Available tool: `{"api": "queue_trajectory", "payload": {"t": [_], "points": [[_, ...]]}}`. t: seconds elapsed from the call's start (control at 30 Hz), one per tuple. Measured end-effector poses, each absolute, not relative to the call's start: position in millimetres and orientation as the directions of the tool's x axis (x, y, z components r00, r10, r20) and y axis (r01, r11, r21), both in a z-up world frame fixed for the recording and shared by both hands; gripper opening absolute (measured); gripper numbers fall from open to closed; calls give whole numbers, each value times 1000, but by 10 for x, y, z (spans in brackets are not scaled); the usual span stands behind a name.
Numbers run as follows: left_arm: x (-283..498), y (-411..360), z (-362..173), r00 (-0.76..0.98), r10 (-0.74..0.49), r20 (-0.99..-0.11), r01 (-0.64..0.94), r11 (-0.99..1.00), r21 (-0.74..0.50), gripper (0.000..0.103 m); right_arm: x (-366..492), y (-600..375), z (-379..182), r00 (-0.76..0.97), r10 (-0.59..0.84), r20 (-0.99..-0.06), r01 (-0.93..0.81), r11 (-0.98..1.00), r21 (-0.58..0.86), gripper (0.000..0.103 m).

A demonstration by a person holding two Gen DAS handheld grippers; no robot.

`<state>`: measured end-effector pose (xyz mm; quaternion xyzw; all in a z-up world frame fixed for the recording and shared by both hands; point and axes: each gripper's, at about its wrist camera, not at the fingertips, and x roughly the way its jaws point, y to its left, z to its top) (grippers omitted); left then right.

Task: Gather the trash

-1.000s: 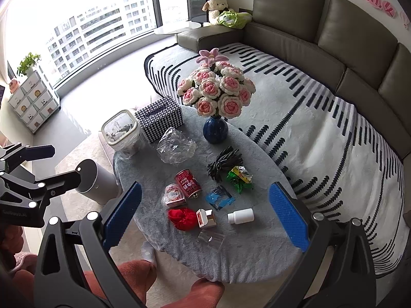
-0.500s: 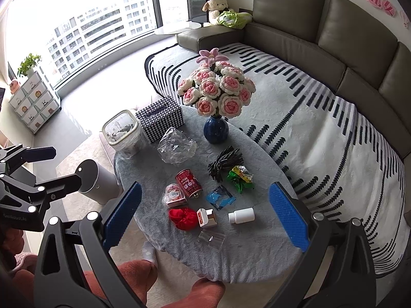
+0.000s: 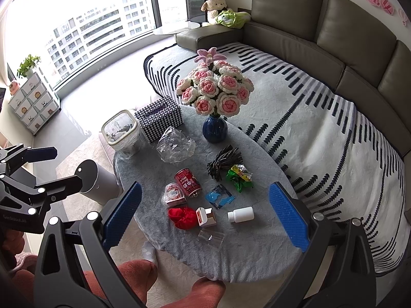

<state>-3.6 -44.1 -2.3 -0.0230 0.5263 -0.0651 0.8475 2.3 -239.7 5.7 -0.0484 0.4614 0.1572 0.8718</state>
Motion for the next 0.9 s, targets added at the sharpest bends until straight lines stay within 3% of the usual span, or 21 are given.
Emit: {"api": "queue_trajectory", "payload": {"t": [0.9], "points": [[60,-290,-285,383,-138,-913,64,990,-123,99,116,-2461,-116,497,211,-842,-328,944,43,96]]}}
